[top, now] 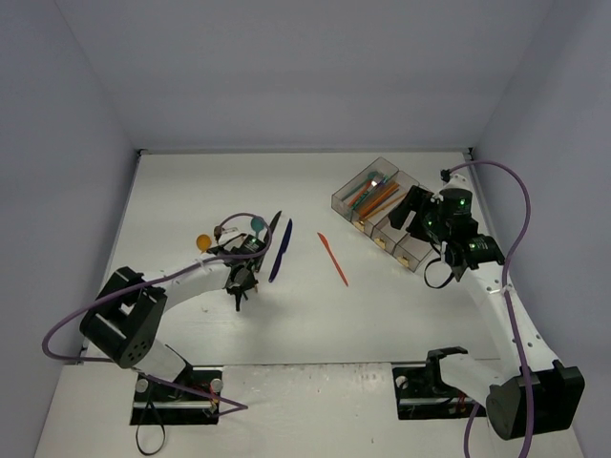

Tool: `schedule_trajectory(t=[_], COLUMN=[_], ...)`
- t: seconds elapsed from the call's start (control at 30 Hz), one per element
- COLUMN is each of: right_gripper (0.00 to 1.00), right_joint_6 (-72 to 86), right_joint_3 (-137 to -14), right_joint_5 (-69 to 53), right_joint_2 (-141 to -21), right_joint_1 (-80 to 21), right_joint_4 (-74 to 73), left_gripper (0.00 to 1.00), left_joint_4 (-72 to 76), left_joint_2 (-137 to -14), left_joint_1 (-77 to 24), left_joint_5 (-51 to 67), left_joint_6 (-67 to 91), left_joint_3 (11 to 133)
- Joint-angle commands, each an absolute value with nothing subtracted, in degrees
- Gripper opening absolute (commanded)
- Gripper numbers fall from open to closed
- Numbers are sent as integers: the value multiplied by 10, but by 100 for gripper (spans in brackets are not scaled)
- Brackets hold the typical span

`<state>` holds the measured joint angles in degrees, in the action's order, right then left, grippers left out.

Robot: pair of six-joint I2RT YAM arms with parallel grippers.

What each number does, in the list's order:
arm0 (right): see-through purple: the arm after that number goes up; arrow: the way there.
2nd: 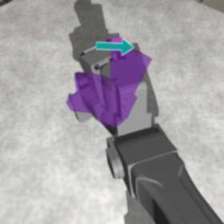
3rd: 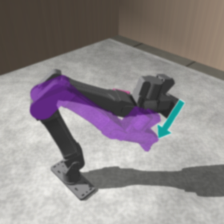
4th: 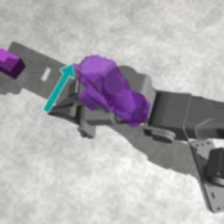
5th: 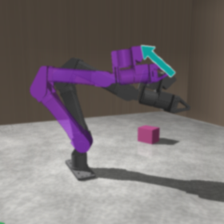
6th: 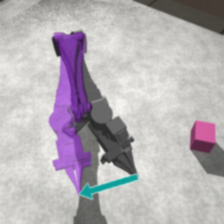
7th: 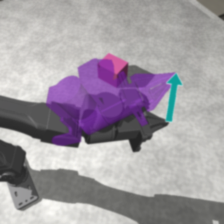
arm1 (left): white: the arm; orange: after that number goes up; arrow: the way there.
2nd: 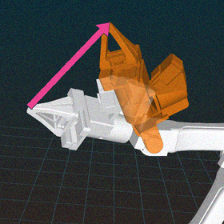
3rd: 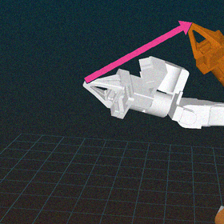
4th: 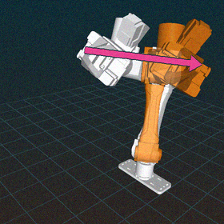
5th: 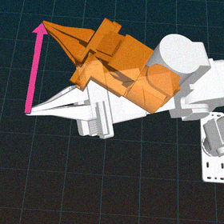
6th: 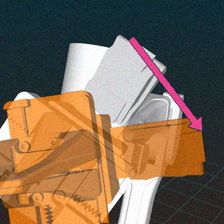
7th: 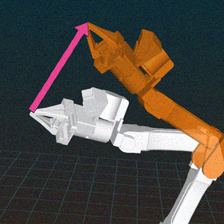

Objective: Sort the eating utensils into containers

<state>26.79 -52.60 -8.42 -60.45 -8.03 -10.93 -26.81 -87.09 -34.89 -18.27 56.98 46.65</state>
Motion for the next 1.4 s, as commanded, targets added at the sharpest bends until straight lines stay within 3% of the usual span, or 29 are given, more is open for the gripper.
schedule_trajectory(t=[0.0,0.3,0.47,0.73,0.93,1.27,1.37], right_gripper=[72,84,91,93,87,77,67], right_joint_6=[256,227,209,243,254,288,297], right_joint_3=[-531,-566,-609,-671,-713,-757,-758], right_joint_5=[-97,-183,-206,-273,-279,-249,-243], right_joint_2=[-595,-635,-667,-728,-779,-849,-861], right_joint_1=[-84,-105,-187,-264,-321,-362,-365], right_joint_4=[-93,-91,-87,-28,16,65,75], left_gripper=[4,0,0,0,0,0,0], left_joint_4=[-297,-350,-328,-161,-47,-5,16], left_joint_2=[-843,-703,-597,-553,-605,-649,-650], left_joint_1=[-345,-345,-348,-352,-356,-366,-367], left_joint_5=[-179,-189,-167,1,124,166,170], left_joint_6=[594,574,508,381,401,400,400], left_joint_3=[433,419,439,499,542,594,596])
